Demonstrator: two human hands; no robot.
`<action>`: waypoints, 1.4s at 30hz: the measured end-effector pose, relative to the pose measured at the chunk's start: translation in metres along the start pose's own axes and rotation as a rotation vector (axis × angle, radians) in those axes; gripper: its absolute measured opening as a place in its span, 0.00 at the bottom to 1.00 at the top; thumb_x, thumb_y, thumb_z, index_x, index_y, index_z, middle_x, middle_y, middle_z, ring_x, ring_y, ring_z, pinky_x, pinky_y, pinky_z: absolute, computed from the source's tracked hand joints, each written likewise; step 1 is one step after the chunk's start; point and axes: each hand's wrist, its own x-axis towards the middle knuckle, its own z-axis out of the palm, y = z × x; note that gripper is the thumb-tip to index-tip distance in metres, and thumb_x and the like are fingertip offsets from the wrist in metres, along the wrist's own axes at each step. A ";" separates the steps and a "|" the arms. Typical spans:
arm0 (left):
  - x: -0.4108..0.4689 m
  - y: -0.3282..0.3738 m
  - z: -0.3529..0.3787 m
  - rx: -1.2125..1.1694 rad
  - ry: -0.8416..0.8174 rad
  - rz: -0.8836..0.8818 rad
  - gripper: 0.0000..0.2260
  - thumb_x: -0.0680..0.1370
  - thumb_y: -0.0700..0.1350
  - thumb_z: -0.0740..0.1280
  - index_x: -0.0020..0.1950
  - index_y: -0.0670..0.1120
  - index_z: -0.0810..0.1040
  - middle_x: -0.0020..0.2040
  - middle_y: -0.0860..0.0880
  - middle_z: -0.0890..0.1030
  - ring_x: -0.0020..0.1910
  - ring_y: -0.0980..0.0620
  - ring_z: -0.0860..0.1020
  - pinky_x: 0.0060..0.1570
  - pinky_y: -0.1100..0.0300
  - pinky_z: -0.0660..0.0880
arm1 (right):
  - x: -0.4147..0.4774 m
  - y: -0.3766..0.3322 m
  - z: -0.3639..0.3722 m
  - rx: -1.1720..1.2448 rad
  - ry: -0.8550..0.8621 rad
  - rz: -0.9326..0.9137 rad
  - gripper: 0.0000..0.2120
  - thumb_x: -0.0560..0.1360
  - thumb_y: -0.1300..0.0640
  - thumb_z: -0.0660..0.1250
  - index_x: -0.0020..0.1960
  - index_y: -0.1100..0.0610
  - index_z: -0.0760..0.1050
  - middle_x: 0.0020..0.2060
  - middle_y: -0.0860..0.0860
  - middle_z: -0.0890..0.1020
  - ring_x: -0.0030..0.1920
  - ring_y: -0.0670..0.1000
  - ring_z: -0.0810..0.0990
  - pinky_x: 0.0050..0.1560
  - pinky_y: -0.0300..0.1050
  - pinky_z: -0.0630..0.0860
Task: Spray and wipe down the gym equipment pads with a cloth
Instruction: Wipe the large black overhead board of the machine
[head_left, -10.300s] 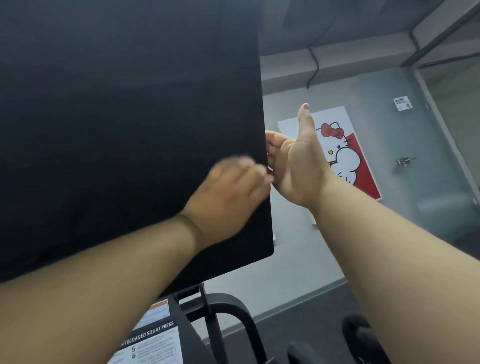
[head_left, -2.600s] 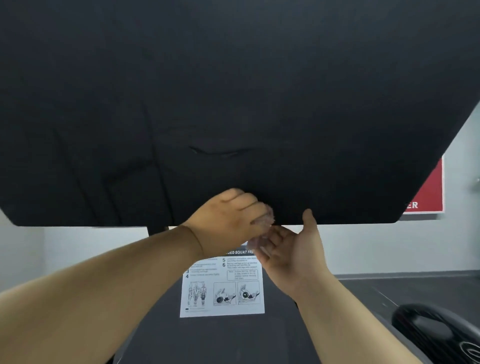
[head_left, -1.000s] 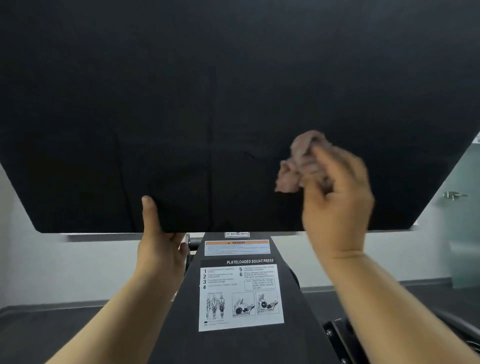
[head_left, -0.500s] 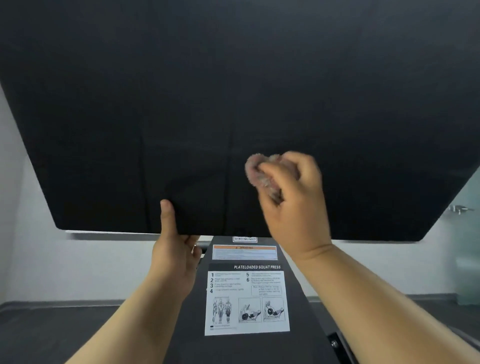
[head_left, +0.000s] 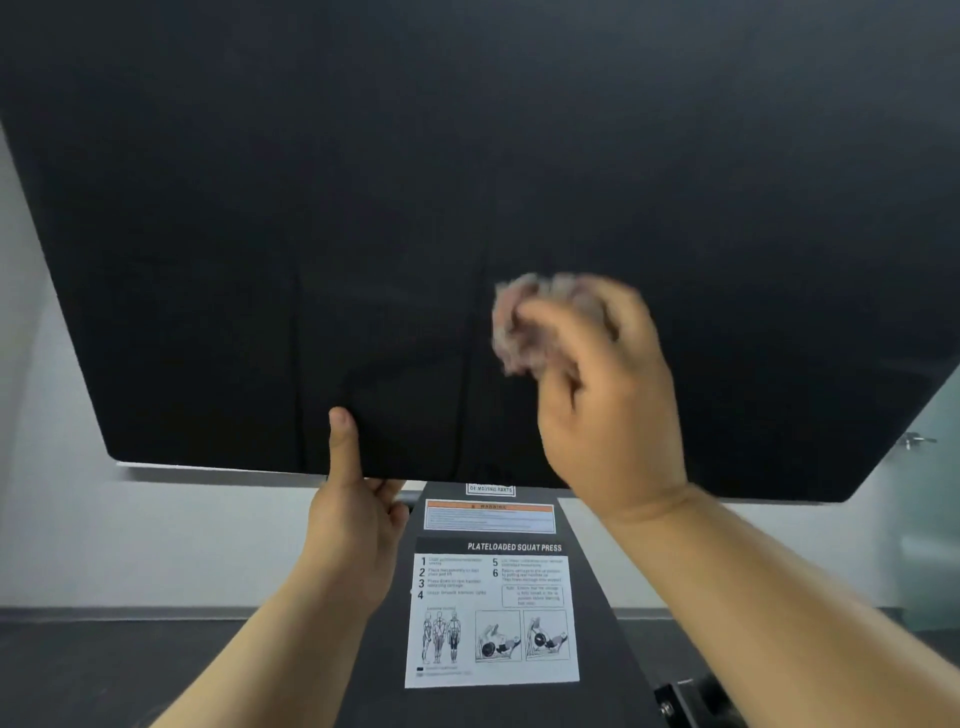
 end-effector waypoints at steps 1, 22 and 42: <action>0.001 -0.001 0.000 -0.002 0.008 0.001 0.29 0.61 0.71 0.63 0.54 0.56 0.79 0.53 0.55 0.84 0.51 0.58 0.80 0.45 0.61 0.69 | 0.017 -0.006 0.002 0.015 0.000 -0.033 0.18 0.72 0.68 0.61 0.58 0.60 0.81 0.56 0.60 0.77 0.56 0.59 0.77 0.59 0.43 0.73; -0.002 0.002 0.000 0.057 0.001 0.003 0.30 0.63 0.72 0.61 0.57 0.56 0.77 0.56 0.55 0.84 0.49 0.59 0.81 0.42 0.61 0.69 | 0.039 0.002 0.027 -0.040 -0.050 -0.241 0.09 0.72 0.67 0.67 0.48 0.61 0.84 0.48 0.60 0.80 0.48 0.59 0.76 0.51 0.36 0.66; 0.001 -0.004 0.000 0.010 0.021 0.034 0.20 0.76 0.68 0.60 0.54 0.54 0.79 0.49 0.56 0.86 0.49 0.59 0.82 0.54 0.62 0.71 | -0.087 0.057 0.015 -0.129 -0.243 -0.142 0.14 0.75 0.64 0.59 0.46 0.61 0.85 0.56 0.52 0.75 0.54 0.55 0.70 0.58 0.37 0.68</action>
